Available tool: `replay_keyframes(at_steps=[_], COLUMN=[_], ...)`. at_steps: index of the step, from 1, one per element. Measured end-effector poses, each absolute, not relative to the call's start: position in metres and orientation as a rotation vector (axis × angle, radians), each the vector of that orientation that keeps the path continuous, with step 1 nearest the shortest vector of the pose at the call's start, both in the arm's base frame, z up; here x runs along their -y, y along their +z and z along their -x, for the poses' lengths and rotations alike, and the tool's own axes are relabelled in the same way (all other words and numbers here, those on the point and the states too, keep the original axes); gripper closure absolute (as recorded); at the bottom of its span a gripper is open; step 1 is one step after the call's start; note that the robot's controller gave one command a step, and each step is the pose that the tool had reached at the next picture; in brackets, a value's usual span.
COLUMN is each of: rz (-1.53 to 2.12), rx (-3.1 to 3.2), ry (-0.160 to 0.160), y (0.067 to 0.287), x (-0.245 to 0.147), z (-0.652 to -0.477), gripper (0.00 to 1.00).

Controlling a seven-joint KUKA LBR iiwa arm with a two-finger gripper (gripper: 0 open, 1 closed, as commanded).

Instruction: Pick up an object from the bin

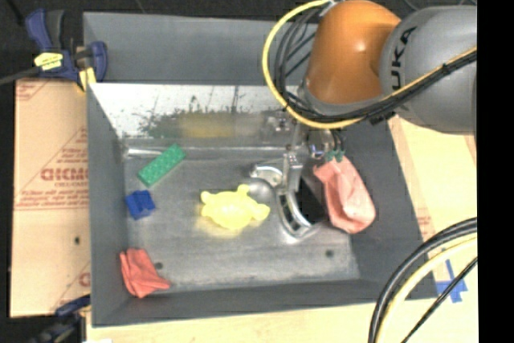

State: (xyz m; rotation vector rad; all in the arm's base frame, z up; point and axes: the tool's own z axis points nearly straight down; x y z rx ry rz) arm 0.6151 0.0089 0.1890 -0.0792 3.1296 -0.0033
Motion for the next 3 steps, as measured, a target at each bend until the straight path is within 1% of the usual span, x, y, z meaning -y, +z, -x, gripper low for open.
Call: replay_keyframes(at_steps=[1,2,3], rz=[0.125,0.237,0.54], rx=[-3.132,-3.121,-3.082], ry=[-0.001,-0.005,-0.003], y=[0.134,0.1,0.085], x=[-0.02,-0.027,-0.043], z=[-0.605,-0.592,-0.6], gripper=[0.0,0.0,1.0])
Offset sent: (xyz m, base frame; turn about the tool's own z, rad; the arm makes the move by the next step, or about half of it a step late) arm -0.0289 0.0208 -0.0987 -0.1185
